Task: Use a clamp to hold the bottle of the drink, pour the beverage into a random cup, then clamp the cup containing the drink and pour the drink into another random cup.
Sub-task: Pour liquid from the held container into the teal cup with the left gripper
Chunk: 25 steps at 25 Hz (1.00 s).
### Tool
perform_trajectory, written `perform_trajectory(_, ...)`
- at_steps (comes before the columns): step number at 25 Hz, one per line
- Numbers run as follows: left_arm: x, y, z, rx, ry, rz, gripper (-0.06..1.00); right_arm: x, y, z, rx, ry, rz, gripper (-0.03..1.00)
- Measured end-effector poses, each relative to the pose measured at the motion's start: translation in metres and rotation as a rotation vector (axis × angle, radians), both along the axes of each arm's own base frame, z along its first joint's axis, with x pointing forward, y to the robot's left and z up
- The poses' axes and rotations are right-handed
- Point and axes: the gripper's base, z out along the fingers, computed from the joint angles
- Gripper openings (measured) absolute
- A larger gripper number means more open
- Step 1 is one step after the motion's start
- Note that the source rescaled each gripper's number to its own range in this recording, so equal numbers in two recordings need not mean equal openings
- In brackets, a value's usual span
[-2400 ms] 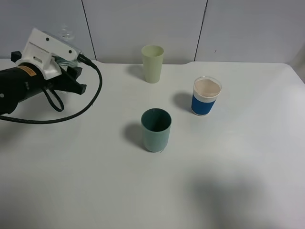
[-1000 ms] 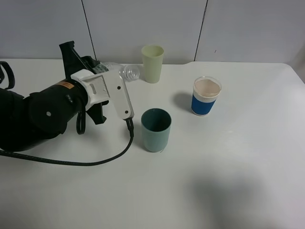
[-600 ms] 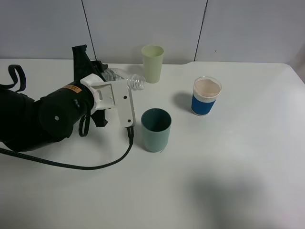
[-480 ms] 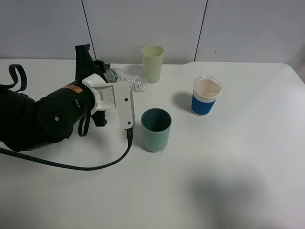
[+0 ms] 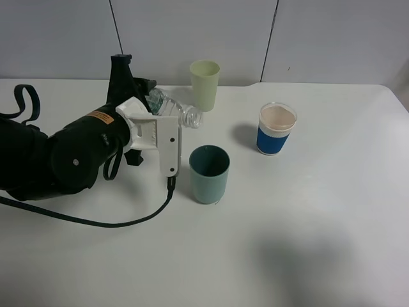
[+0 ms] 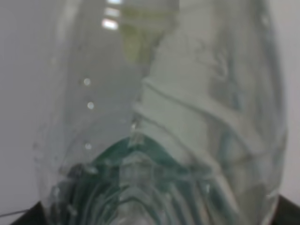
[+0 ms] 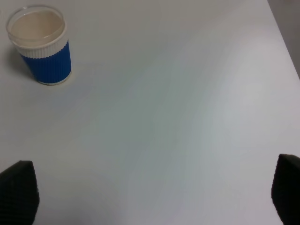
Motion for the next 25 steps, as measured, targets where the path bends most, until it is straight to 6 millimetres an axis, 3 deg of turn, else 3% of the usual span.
perform_trajectory(25,-0.0002,-0.0061,0.0019,0.121,-0.061,-0.091,0.07,0.0,0.0,0.0,0.0,0.0,0.0,1.0)
